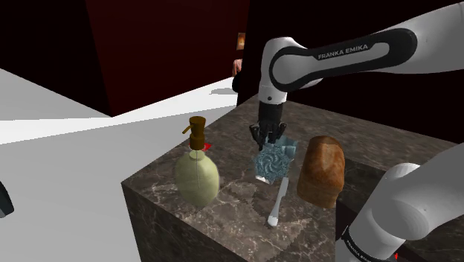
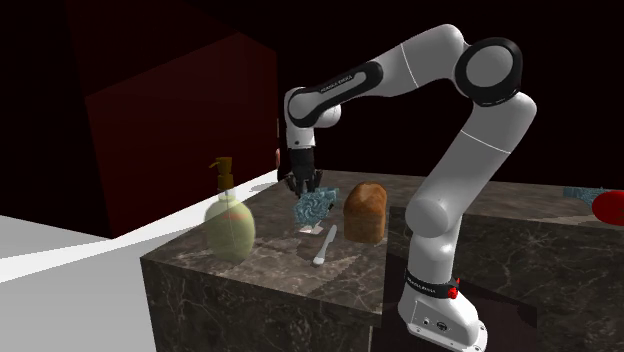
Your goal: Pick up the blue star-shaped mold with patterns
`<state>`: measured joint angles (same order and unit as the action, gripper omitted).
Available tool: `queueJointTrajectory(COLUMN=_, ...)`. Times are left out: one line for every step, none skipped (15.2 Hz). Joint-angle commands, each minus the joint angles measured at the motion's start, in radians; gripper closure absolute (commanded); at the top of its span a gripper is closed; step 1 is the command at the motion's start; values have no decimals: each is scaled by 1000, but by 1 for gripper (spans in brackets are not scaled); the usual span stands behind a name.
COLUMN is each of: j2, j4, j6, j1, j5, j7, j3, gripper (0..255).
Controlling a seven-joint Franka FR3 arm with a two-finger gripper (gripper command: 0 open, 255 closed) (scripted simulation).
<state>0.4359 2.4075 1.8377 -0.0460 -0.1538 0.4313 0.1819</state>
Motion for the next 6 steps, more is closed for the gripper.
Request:
queueJointTrajectory(j2=5, j4=-23, j6=-28, j1=0, j5=1, j7=3, j3=-1, gripper=255)
queueJointTrajectory(j2=8, j4=-35, j6=-42, j1=0, j5=2, j7=4, j3=-2, gripper=255)
queueJointTrajectory(j2=10, j4=-46, j6=-56, j1=0, j5=2, j7=5, j3=-3, gripper=255)
queueJointTrajectory(j2=13, j4=-58, j6=-70, j1=1, j5=3, j7=6, j3=-4, gripper=255)
queueJointTrajectory(j2=13, j4=-59, j6=-72, j1=1, j5=3, j7=6, j3=-4, gripper=255)
queueJointTrajectory(j2=13, j4=-59, j6=-72, j1=1, j5=3, j7=6, j3=-4, gripper=255)
